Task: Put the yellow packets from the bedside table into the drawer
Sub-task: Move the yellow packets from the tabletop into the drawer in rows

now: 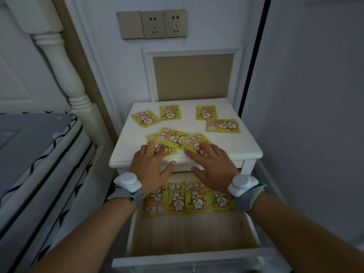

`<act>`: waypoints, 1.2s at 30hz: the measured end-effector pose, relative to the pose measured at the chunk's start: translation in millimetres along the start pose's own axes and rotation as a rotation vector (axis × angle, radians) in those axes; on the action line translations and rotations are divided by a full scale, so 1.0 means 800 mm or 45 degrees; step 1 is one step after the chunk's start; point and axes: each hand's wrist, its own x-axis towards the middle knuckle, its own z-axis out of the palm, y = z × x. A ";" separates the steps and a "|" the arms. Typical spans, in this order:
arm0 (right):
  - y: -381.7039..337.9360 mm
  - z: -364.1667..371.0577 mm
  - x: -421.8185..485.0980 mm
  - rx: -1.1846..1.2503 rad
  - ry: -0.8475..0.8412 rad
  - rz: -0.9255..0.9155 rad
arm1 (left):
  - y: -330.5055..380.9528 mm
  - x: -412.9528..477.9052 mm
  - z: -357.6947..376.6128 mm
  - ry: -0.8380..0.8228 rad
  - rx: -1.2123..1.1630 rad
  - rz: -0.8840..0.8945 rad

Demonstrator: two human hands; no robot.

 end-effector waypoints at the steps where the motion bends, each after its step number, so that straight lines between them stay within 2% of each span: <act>1: -0.004 0.002 0.001 -0.015 0.015 0.032 | -0.001 -0.005 -0.001 0.010 -0.006 0.006; 6: -0.018 0.005 0.010 -0.055 0.066 0.073 | -0.017 -0.027 -0.009 0.044 -0.018 0.008; 12: -0.015 0.002 0.013 -0.136 0.017 0.027 | -0.043 -0.051 -0.015 -0.019 -0.111 0.042; 17: -0.015 -0.001 0.011 -0.125 0.048 0.031 | -0.066 -0.072 -0.021 0.031 -0.110 0.049; 24: -0.007 0.004 0.008 -0.227 0.150 0.022 | -0.068 -0.104 -0.023 0.122 -0.135 0.282; 28: -0.008 -0.001 0.003 -0.171 0.194 0.003 | -0.060 -0.118 -0.016 0.135 -0.071 0.457; 33: -0.009 -0.006 -0.006 -0.026 0.190 -0.095 | -0.040 -0.126 0.010 0.013 -0.107 0.444; 36: -0.012 -0.009 -0.017 0.044 0.190 -0.159 | -0.033 -0.126 0.032 -0.085 -0.025 0.406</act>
